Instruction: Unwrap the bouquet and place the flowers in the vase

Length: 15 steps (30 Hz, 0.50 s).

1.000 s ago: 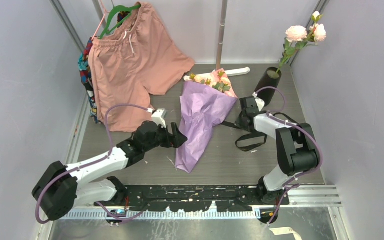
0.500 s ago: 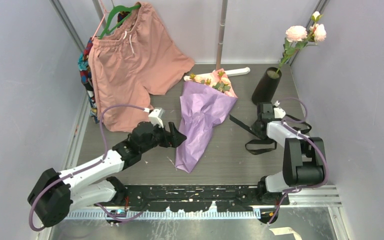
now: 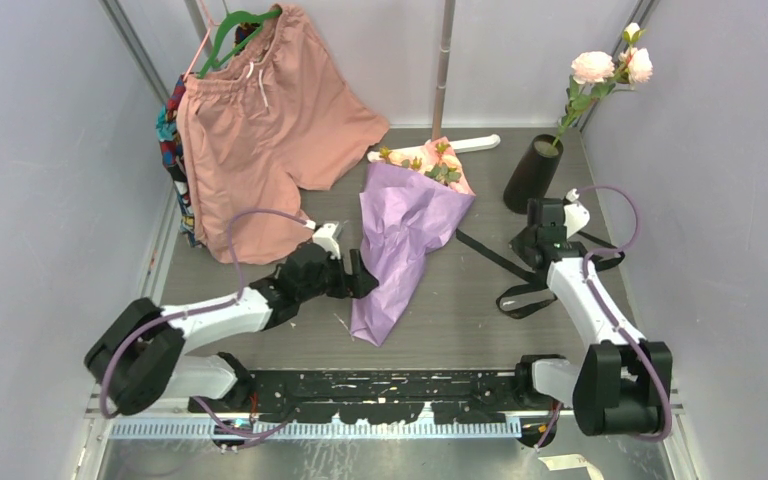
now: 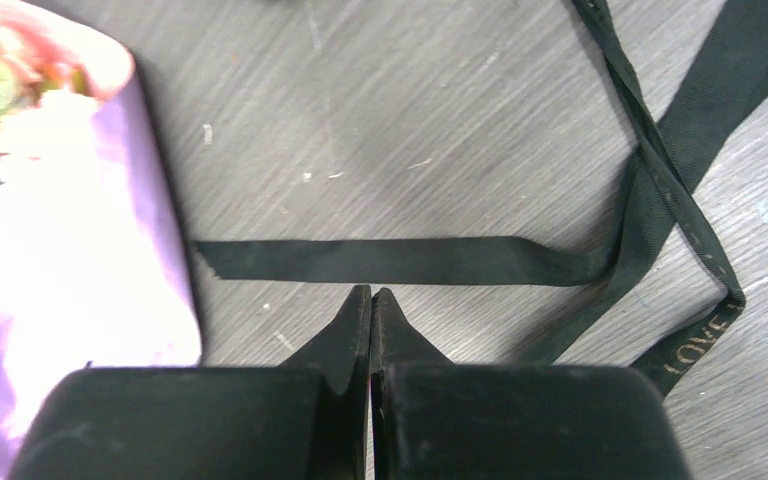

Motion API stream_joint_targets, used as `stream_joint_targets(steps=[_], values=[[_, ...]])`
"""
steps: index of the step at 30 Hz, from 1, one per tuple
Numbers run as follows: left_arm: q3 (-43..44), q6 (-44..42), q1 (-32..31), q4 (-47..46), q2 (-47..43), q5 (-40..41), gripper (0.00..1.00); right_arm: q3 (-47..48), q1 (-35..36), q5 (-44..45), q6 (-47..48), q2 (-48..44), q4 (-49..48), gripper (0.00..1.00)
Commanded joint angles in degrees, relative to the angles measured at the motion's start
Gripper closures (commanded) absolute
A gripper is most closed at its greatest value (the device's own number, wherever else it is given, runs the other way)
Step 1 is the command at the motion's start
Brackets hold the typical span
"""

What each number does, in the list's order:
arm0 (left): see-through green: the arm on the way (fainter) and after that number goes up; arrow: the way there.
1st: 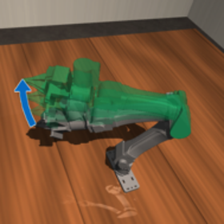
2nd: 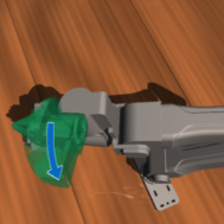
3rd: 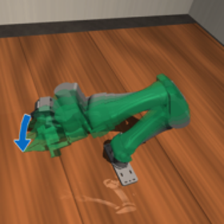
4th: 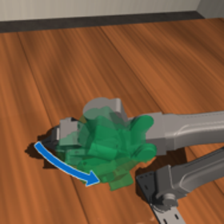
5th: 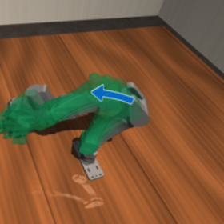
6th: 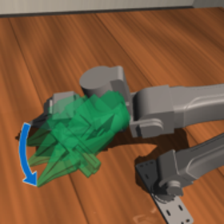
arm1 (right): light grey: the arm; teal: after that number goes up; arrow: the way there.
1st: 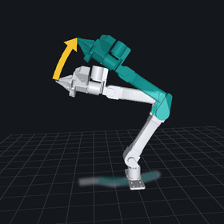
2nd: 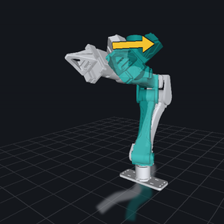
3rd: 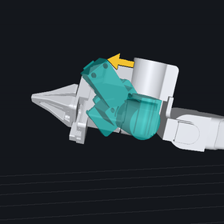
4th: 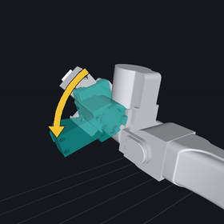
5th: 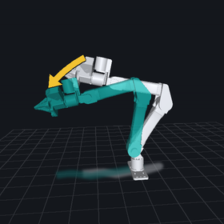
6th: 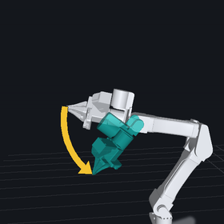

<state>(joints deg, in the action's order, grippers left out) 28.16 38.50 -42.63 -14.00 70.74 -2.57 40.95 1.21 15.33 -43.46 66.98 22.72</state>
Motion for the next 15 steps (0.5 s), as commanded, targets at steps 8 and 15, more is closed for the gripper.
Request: stream_joint_targets(steps=[8,15], values=[[8.6,0.2,-10.2,-8.9,9.2,1.9,0.19,4.1,1.8,-2.3,1.3,-7.3,3.3,0.98],[14.6,0.2,-14.8,-6.3,12.3,2.1,0.19,3.6,2.0,-2.2,1.8,-7.4,3.1,0.98]])
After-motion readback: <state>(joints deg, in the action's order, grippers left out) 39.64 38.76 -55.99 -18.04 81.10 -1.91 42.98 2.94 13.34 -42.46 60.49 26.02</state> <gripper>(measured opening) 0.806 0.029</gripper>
